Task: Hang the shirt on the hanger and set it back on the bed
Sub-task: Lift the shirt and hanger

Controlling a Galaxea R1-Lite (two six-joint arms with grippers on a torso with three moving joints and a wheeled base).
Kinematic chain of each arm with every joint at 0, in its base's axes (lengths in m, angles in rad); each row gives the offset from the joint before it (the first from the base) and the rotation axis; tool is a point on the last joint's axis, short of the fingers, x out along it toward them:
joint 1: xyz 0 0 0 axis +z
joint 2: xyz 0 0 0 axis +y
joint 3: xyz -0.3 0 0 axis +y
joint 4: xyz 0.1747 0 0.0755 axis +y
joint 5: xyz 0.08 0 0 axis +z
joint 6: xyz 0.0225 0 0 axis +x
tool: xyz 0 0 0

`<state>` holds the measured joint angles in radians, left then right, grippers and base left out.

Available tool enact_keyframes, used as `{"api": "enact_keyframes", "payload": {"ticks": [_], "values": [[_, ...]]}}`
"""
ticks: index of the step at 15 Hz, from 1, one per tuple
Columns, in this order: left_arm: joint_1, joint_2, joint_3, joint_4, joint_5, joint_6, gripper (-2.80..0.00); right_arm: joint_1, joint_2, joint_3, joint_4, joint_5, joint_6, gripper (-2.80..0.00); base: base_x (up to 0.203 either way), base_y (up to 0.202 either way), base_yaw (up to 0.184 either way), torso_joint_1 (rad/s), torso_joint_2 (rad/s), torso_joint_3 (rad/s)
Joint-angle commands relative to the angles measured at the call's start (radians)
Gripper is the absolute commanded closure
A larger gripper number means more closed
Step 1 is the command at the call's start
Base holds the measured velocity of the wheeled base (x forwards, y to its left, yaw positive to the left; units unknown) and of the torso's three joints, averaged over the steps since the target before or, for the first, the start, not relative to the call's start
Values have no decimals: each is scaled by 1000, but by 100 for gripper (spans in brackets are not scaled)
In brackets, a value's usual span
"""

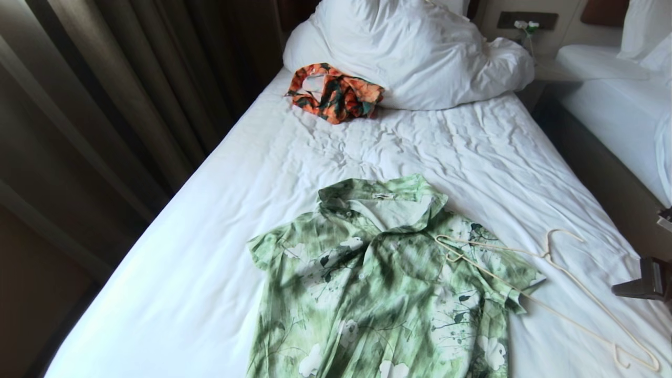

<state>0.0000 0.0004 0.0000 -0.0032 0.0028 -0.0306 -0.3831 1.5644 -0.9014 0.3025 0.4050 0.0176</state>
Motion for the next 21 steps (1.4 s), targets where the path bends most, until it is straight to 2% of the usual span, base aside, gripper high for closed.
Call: {"api": "enact_keyframes", "payload": {"ticks": [1, 4, 6, 8, 9, 10, 12, 16, 18, 21], "values": [[0, 0, 0, 0, 0, 0, 0, -48, 77, -66, 66, 43, -44, 0, 0, 0, 0, 0, 0, 0], [0, 0, 0, -1, 0, 0, 0, -116, 175, -180, 204, 113, -177, 0, 0, 0, 0, 0, 0, 0], [0, 0, 0, 0, 0, 0, 0, -153, 219, -252, 277, 131, -234, 0, 0, 0, 0, 0, 0, 0], [0, 0, 0, -1, 0, 0, 0, -194, 266, -288, 299, 174, -306, 0, 0, 0, 0, 0, 0, 0], [0, 0, 0, -1, 0, 0, 0, -212, 284, -299, 304, 219, -342, 0, 0, 0, 0, 0, 0, 0], [0, 0, 0, 0, 0, 0, 0, -230, 297, -308, 319, 265, -383, -280, 0, 0, 0, 0, 0, 0], [0, 0, 0, 0, 0, 0, 0, -255, 320, -336, 351, 300, -425, -280, 0, 0, 0, 0, 0, 0], [0, 0, 0, 0, 0, 0, 0, -261, 364, -364, 350, 386, -427, -280, 0, 0, 0, 0, 0, 0], [0, 0, 0, 0, 0, 0, 0, -260, 396, -374, 351, 519, -438, -280, 0, 0, 0, 0, 0, 0], [0, 0, 0, 0, 0, 0, 0, -251, 467, -374, 357, 557, -574, -280, 0, 0, 0, 0, 0, 0]]}}
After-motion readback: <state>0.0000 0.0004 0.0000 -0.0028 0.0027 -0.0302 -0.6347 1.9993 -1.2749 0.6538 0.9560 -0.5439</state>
